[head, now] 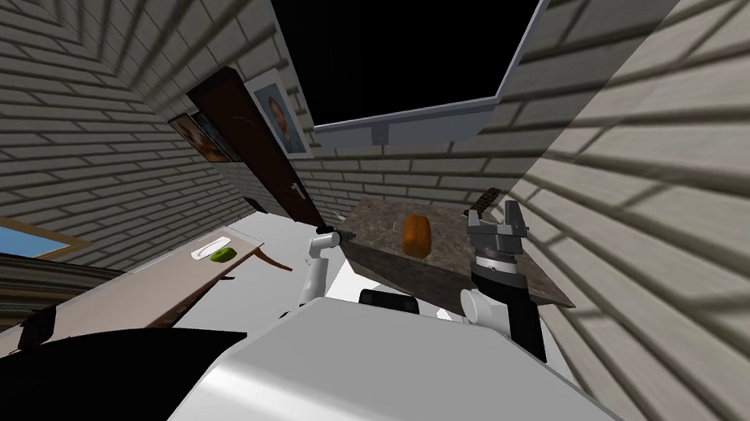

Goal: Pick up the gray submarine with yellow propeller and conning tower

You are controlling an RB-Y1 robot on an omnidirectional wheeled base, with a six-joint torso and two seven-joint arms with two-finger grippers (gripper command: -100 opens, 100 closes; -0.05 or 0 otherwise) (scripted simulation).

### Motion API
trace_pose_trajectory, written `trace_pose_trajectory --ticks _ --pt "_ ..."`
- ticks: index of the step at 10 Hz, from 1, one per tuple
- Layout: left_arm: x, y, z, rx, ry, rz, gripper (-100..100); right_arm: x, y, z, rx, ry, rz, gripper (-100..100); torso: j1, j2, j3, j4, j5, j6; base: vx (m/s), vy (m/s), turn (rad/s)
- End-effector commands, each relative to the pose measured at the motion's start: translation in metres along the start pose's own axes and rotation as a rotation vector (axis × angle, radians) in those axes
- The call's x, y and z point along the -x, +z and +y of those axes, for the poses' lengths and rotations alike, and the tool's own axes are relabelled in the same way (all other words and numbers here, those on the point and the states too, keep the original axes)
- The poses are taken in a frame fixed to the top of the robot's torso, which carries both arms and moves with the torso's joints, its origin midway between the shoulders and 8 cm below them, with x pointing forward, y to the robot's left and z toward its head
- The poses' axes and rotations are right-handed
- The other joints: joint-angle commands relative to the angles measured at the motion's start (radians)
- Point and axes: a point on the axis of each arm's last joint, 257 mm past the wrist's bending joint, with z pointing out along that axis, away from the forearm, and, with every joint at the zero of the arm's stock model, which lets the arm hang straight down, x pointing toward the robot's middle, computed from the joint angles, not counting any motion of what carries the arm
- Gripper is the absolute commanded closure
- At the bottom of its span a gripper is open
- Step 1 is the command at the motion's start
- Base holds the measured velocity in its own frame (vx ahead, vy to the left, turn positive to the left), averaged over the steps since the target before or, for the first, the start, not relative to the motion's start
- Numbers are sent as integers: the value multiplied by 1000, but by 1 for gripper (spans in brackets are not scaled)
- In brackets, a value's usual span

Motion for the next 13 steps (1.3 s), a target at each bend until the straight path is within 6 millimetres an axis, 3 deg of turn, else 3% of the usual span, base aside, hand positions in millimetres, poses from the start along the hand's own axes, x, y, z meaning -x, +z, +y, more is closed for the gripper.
trace_pose_trajectory --ticks 1,2,3,7,8,9,12,13 --pt "3 6 -6 -17 -15 0 -100 0 0 0 0 0 0 0 0 0 0 0 0 0 -10 19 -148" --pt "3 3 -4 -10 -9 -1 -100 0 0 0 0 0 0 0 0 0 0 0 0 0 -5 11 -33" --pt "3 4 -5 -11 -10 1 100 0 0 0 0 0 0 0 0 0 0 0 0 0 0 0 0" --pt "2 4 -1 -3 -17 1 100 0 0 0 0 0 0 0 -5 -2 -1 -1 -3 -1 0 0 0" --pt "2 4 -1 -3 -17 1 0 0 0 0 0 0 0 0 -5 -2 -2 -1 -3 -1 0 0 0" --pt "0 -2 2 2 3 2 100 0 0 0 0 0 0 0 -5 -2 -2 -1 -3 -1 6 -13 190" --pt "-2 -6 6 11 13 4 100 0 0 0 0 0 0 0 -6 -2 -2 -1 -3 -2 10 -21 107" --pt "-2 -7 6 12 15 3 0 0 0 0 0 0 0 0 -5 -2 -2 -1 -3 -1 0 0 0"
